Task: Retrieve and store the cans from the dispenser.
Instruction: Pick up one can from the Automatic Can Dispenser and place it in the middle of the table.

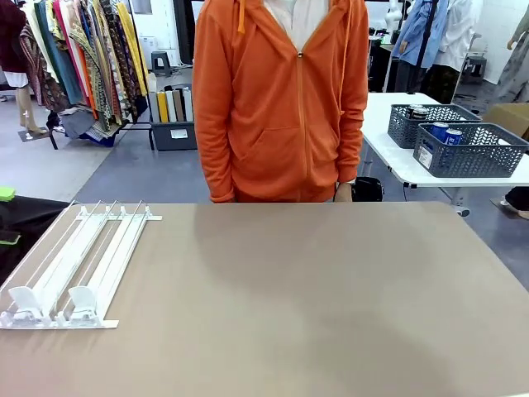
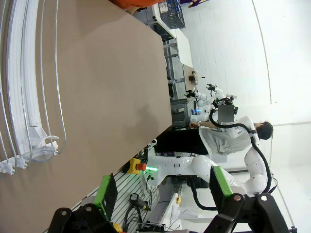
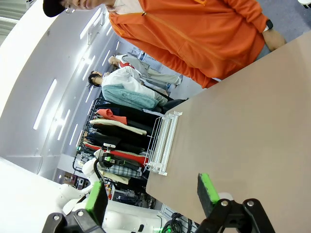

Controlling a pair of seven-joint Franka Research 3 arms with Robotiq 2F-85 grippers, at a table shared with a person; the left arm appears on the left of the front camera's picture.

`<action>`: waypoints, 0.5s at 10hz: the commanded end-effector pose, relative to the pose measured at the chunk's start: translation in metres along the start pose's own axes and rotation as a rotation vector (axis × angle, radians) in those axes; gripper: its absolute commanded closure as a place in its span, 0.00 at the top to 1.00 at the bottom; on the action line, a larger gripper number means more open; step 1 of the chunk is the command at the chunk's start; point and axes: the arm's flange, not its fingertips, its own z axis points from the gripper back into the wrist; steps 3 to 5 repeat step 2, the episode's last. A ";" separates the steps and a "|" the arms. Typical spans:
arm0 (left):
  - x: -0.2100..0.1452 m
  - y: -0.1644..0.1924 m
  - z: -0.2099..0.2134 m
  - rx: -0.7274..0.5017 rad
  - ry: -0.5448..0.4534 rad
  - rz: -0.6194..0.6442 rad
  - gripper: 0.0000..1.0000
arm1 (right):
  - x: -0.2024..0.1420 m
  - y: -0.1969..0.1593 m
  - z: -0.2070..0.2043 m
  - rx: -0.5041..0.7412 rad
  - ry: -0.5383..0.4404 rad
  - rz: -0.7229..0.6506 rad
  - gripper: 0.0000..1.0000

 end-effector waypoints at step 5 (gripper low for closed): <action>0.000 -0.004 0.000 -0.021 -0.009 0.011 1.00 | 0.004 0.003 -0.002 0.027 -0.020 0.012 1.00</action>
